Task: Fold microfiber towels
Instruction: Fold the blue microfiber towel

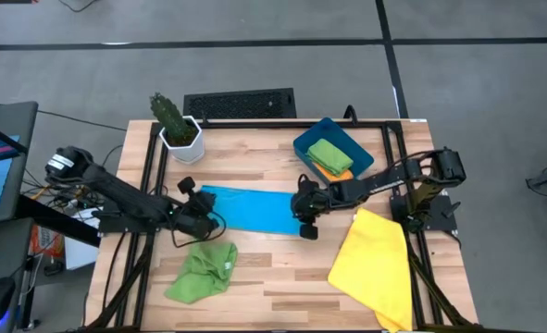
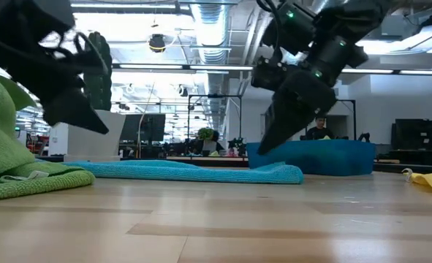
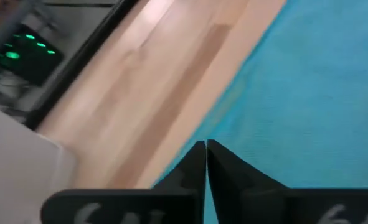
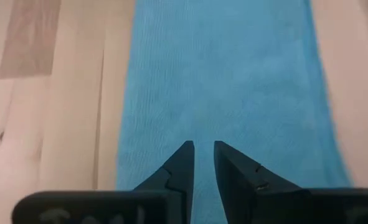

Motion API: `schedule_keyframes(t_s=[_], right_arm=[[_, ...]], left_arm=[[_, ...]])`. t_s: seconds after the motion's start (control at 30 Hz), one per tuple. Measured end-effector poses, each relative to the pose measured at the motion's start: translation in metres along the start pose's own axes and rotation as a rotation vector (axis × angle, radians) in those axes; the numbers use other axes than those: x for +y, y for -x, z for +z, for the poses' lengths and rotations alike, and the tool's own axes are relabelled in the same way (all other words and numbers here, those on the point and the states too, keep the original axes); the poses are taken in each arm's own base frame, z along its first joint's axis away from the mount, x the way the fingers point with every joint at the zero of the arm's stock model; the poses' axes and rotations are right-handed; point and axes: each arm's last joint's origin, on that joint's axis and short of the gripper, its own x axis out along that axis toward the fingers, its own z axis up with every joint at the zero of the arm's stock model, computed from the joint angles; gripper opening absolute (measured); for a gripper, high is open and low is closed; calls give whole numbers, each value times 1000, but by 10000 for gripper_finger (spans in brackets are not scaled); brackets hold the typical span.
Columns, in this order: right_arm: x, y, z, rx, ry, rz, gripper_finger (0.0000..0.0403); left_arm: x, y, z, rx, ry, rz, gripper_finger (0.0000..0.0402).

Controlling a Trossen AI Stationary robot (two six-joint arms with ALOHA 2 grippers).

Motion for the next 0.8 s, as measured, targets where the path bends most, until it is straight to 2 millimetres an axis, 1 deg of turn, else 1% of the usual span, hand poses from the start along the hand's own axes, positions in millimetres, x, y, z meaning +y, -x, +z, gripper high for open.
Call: schedule_keyframes(t_s=[0.07, 0.17, 0.23, 0.27, 0.37, 0.4, 0.43, 0.57, 0.7, 0.8], right_arm=[[2, -1, -4, 3, -6, 4, 86], [4, -1, -5, 0, -3, 6, 86], [5, -1, -5, 0, -1, 7, 86], [5, -1, -5, -1, 0, 8, 86], [5, -1, -5, 0, 1, 8, 86], [5, -1, -5, 0, 4, 8, 86], [5, -1, -5, 0, 5, 7, 86], [5, -1, -5, 1, 6, 7, 86], [6, -1, -6, 5, 9, 8, 86], [7, -1, -6, 7, 15, 8, 86]], left_arm=[[2, -8, 1, 17, -30, 44, 4], [5, -19, 2, 42, -66, 86, 5], [6, -26, 3, 65, -88, 81, 3], [6, -29, 5, 83, -92, 41, 2], [3, -38, 11, 121, -110, -183, 1], [4, -40, 13, 123, -118, -220, 0], [5, -42, 14, 118, -123, -226, 0], [15, -51, 16, 124, -113, -150, 0], [20, -57, 17, 167, -84, -286, 0], [21, -58, 17, 178, -90, -341, 0]])
